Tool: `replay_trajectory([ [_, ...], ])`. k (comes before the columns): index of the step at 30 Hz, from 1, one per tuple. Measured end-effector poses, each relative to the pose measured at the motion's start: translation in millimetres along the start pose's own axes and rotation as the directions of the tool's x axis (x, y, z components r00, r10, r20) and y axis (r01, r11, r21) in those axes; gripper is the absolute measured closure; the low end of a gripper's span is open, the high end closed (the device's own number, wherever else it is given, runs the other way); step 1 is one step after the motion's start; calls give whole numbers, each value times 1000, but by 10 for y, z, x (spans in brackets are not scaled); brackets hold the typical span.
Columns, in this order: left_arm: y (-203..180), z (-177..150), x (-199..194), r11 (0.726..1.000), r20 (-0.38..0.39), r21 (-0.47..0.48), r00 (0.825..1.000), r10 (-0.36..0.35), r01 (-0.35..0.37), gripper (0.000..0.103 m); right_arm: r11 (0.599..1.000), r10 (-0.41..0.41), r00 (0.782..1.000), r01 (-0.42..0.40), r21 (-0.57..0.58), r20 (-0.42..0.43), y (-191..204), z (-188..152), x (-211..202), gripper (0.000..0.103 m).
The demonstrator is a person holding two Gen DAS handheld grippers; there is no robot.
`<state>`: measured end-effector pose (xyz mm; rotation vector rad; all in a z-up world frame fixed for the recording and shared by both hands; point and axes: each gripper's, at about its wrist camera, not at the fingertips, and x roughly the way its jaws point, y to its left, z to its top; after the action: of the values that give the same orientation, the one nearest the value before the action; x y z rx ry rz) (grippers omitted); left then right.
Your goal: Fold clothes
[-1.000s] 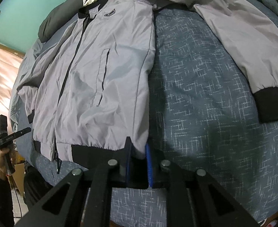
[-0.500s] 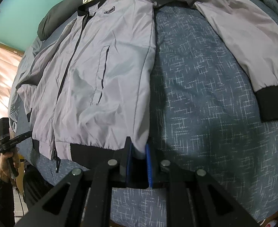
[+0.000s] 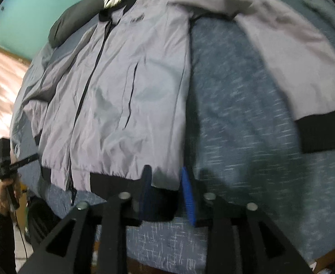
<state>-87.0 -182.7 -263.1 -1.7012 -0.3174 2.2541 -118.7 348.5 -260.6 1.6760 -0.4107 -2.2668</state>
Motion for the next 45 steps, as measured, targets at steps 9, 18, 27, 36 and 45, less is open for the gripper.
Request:
replay_trajectory([
  [9, -4, 95, -165, 1000, 58, -6, 998, 1, -1, 71, 974, 198, 980, -200, -104, -23, 824, 125, 82, 64],
  [18, -108, 192, -275, 1000, 88, 9, 996, -20, 19, 64, 935, 289, 929, -326, -140, -232, 1827, 99, 1116, 64],
  [27, 11, 206, -309, 1000, 98, -10, 995, -22, 23, 64, 955, 232, 932, -273, -119, -278, 1906, 50, 1528, 64],
  [36, 56, 179, -238, 1000, 75, -23, 997, -18, 20, 63, 966, 184, 960, -216, -144, -210, 1717, 63, 1424, 101],
  [45, 86, 153, -140, 999, 40, -30, 999, -19, 20, 57, 974, 166, 973, -187, -128, -158, 1466, 148, 1277, 101],
])
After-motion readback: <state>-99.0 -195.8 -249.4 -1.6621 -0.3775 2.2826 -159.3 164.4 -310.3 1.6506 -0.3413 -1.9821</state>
